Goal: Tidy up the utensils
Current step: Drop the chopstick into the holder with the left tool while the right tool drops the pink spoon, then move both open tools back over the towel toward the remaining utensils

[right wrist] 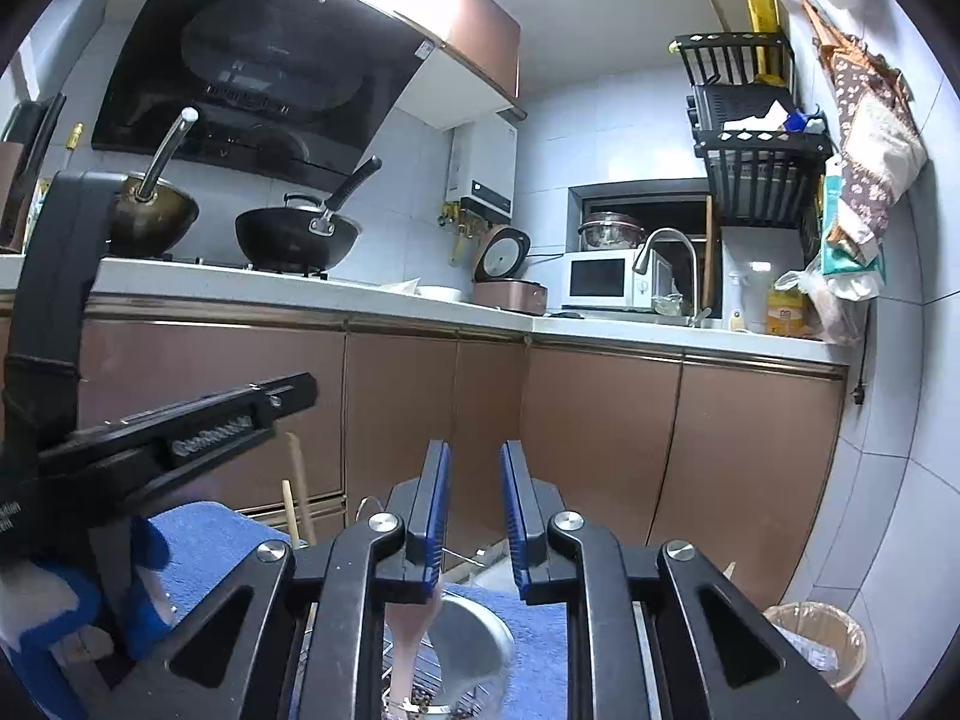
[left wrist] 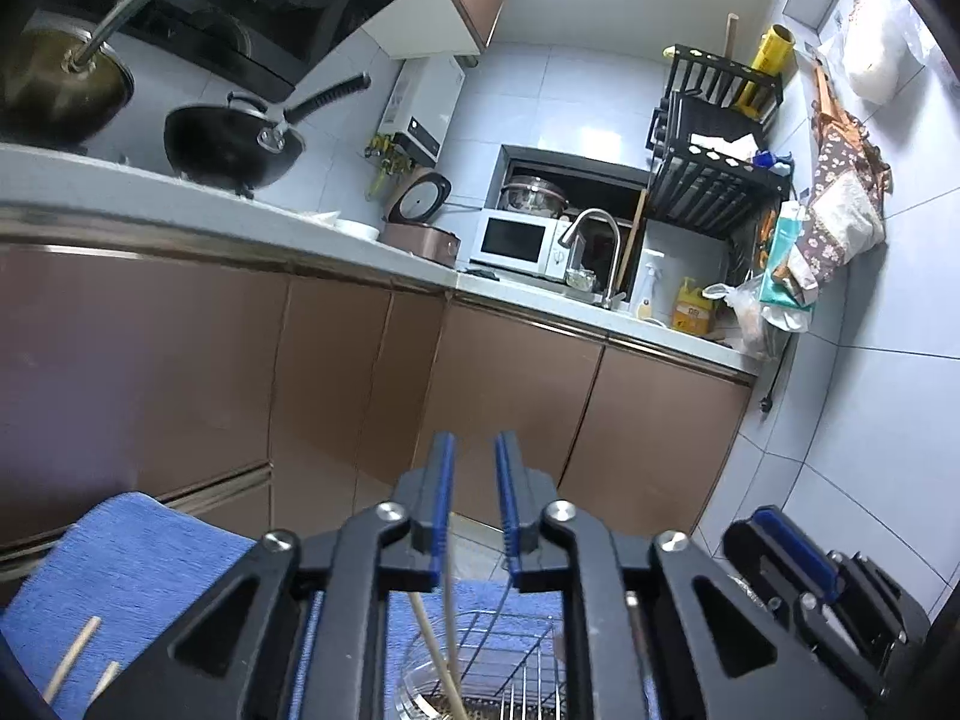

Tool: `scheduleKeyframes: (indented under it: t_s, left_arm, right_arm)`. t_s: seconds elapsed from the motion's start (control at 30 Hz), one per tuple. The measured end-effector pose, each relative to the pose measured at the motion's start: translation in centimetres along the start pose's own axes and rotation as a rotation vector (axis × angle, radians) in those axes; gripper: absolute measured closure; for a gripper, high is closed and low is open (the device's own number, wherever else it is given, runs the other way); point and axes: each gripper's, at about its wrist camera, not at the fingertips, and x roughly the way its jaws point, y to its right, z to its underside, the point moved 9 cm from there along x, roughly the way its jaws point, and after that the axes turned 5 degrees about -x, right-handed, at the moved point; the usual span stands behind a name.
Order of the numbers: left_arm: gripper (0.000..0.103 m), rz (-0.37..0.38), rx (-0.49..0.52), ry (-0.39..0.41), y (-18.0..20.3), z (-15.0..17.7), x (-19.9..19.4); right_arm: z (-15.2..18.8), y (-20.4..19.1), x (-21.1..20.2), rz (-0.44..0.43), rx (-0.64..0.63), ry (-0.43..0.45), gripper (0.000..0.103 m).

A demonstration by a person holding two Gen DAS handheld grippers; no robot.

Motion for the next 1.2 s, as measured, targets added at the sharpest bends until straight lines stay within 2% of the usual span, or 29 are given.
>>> scheduleKeyframes:
  t_s: [0.07, 0.23, 0.33, 0.63, 0.93, 1.2]
  left_arm:
    - [0.078, -0.009, 0.005, 0.009, -0.1, -1.0, -1.6]
    - [0.073, -0.025, 0.014, 0.004, -0.3, -2.9, -5.2]
    - [0.068, -0.045, 0.024, -0.008, -0.9, -3.2, -7.3]
    - [0.05, -0.145, 0.043, -0.042, -4.1, -3.5, -14.5]
    - [0.05, -0.242, 0.061, -0.097, -9.5, -3.5, -21.0]
    - [0.05, -0.34, 0.081, -0.175, -15.1, -2.9, -25.3]
  right_arm:
    - [-0.8, 0.5, -1.1, 0.007, 0.016, -0.003, 0.085]
    - [-2.3, 1.2, -3.9, 0.019, 0.068, -0.025, 0.082]
    - [-3.1, 1.1, -5.5, 0.004, 0.1, -0.049, 0.081]
    - [-3.8, -1.1, -10.3, -0.035, 0.144, -0.135, 0.071]
    - [-3.8, -4.4, -13.5, -0.133, 0.189, -0.211, 0.07]
    - [-2.7, -6.0, -14.1, -0.199, 0.249, -0.27, 0.07]
